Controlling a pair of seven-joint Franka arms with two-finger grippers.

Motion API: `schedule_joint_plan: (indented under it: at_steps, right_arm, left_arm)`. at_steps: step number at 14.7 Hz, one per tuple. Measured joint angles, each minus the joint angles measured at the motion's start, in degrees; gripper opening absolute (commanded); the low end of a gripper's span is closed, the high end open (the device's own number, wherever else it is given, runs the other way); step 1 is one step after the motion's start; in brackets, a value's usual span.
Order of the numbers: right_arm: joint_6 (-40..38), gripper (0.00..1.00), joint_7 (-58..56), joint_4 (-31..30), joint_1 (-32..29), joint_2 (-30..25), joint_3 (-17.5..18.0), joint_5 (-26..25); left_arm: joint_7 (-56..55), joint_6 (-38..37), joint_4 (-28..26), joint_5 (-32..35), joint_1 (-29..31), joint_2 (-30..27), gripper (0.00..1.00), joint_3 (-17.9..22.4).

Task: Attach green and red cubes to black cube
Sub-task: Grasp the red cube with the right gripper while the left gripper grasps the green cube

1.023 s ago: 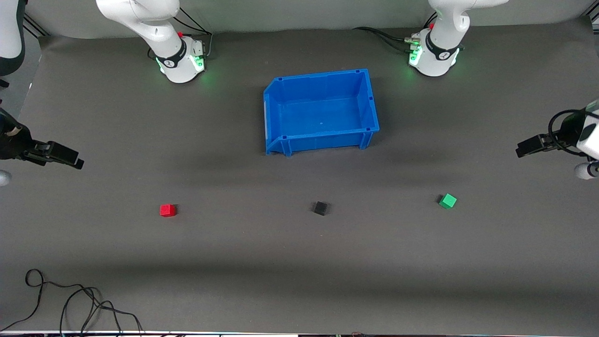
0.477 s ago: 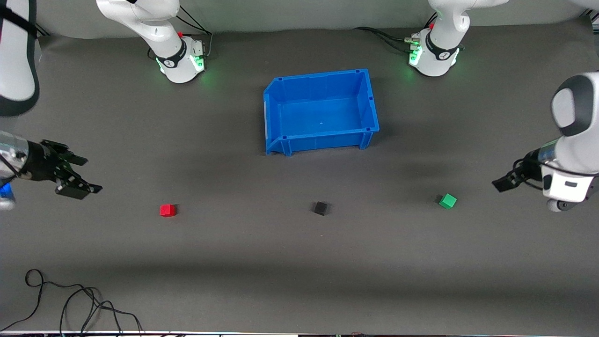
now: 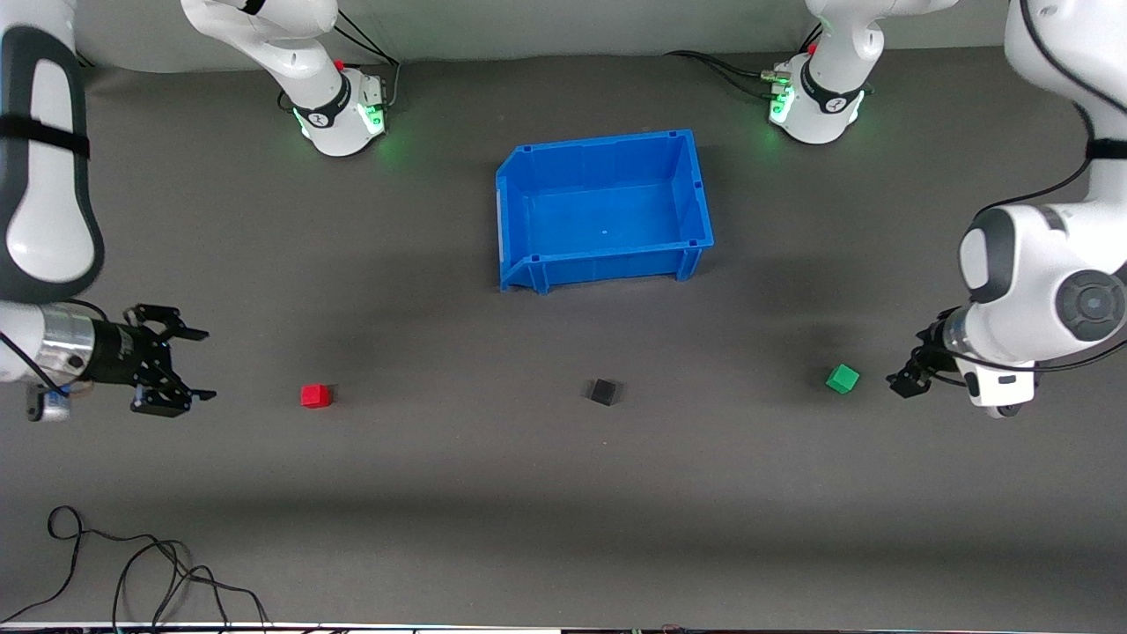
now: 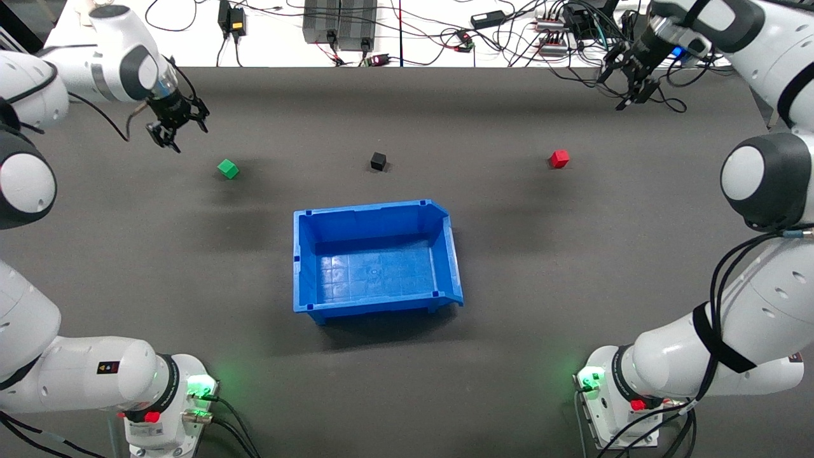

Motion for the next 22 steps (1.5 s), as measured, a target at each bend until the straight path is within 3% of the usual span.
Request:
schedule_joint_plan:
  at_steps: [5,12,14,16,20,22]
  right_arm:
    - [16.3,1.00,-0.3,-10.2,0.1,4.2,-0.3,7.8]
    - [22.3,1.00,-6.2,-12.1,0.6,11.9,0.1,15.5]
    - [23.2,1.00,-7.2,-12.2,0.6,13.5,0.1,16.6]
    - [23.4,0.99,-7.5,-12.2,0.7,14.2,0.2,17.0]
    - [23.4,0.71,-7.5,-12.2,1.2,14.4,0.5,17.0]
    - [23.4,0.60,-7.5,-12.2,1.3,14.4,0.5,17.1]
  left_arm:
    - [-6.4,8.2,-0.3,-0.1,-0.5,6.9,0.85,-0.3]
    - [-9.1,12.9,-0.2,-0.2,-1.4,12.4,0.84,-0.5]
    - [-9.1,12.9,-0.1,-0.2,-2.2,12.4,0.70,-0.6]
    - [-9.0,12.9,-0.1,-0.2,-3.0,12.4,0.64,-0.6]
    - [-5.7,12.2,0.0,-0.2,-2.7,12.4,0.64,-0.1]
    - [-4.9,11.8,0.0,-0.2,-2.5,12.4,0.55,0.1]
